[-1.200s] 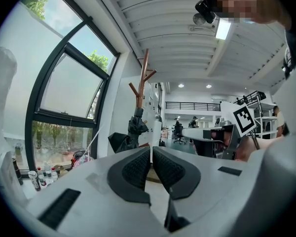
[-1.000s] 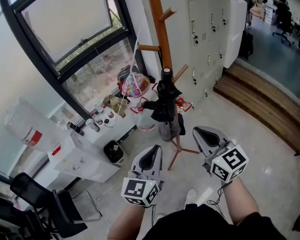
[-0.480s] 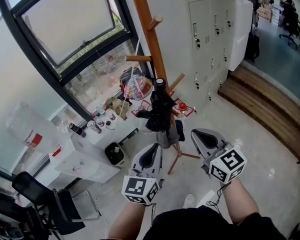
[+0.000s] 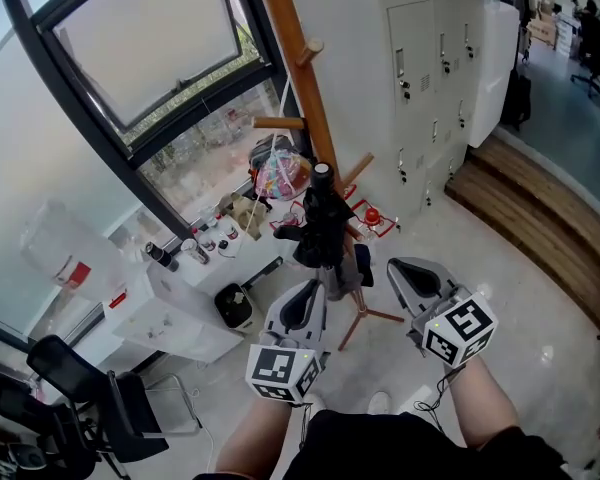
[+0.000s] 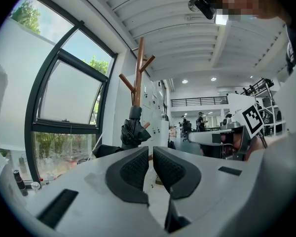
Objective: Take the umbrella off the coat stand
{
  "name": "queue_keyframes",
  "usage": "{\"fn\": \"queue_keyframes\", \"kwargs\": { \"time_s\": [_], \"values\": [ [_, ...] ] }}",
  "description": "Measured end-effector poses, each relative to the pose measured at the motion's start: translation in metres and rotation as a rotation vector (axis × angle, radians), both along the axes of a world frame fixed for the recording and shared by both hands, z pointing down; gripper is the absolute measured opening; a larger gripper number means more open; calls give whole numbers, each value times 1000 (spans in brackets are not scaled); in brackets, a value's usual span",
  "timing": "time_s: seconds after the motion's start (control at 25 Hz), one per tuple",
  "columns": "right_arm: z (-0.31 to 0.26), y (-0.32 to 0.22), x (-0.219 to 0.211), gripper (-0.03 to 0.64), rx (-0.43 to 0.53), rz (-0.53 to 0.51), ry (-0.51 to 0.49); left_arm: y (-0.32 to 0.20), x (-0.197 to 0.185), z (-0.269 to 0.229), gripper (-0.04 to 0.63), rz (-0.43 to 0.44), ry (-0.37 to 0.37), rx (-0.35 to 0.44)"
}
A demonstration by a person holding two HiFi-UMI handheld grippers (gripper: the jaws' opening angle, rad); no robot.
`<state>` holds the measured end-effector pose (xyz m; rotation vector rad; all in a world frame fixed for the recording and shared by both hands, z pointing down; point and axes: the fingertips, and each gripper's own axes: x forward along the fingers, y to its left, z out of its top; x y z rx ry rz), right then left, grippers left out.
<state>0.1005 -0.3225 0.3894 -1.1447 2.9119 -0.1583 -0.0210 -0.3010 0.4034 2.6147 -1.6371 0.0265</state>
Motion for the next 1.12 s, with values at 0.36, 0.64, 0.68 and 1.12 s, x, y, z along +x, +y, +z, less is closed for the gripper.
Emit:
{"fn": "queue_keyframes", "kwargs": {
  "time_s": [0.36, 0.64, 0.68, 1.12],
  "values": [
    [2, -13, -5, 54, -1, 58, 3, -29, -8, 1, 154, 47, -33, 7],
    [-3, -33, -4, 54, -2, 148, 1, -75, -13, 3, 296, 90, -117, 8],
    [-3, -36, -3, 54, -4, 164, 2, -82, -13, 5, 301, 99, -134, 8],
    [1, -60, 11, 54, -15, 294, 5, -138, 5, 27, 322, 214, -240, -18]
  ]
}}
